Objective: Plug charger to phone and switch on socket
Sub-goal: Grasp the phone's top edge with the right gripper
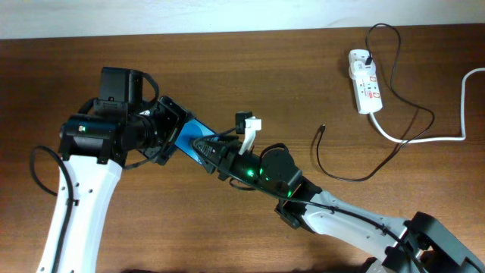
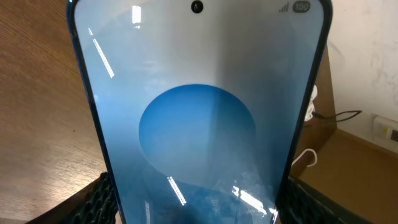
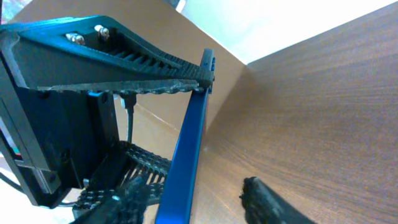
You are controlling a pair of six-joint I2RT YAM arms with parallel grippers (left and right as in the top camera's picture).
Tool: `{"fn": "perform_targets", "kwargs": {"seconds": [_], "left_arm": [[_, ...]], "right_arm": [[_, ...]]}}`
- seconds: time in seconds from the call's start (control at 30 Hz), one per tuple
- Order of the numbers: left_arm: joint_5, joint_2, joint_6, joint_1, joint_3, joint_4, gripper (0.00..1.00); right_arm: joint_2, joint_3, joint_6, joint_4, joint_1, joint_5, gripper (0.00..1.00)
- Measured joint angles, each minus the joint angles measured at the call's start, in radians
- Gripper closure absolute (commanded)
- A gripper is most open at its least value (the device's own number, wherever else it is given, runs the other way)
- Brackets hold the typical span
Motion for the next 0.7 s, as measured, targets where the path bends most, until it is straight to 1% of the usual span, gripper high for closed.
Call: {"fn": "perform_targets", "kwargs": {"seconds": [0.03,0.37,0.5,0.6,0.7], "left_arm": [[0.0,0.0,0.0,0.0,0.0,0.0,0.67],[0.0,0.0,0.0,0.0,0.0,0.0,0.66],[0.0,0.0,0.001,0.0,0.0,-0.001,0.66],[0.0,0.0,0.001,0.0,0.0,-0.005,0.65],[0.0,0.0,0.001,0.0,0.0,-0.006,0.64]], "right_arm": [[0.0,0.0,-0.003,0.0,0.0,-0.003,0.54],[0.0,0.0,-0.005,0.044,0.0,-0.05,0.57],[0.0,0.0,-0.005,0.047,0.0,-0.066,0.62],[0.001,0.0,-0.004,0.045,0.0,-0.071,0.63],[0.002,0.0,-0.005,0.043,0.0,-0.071,0.68]]}}
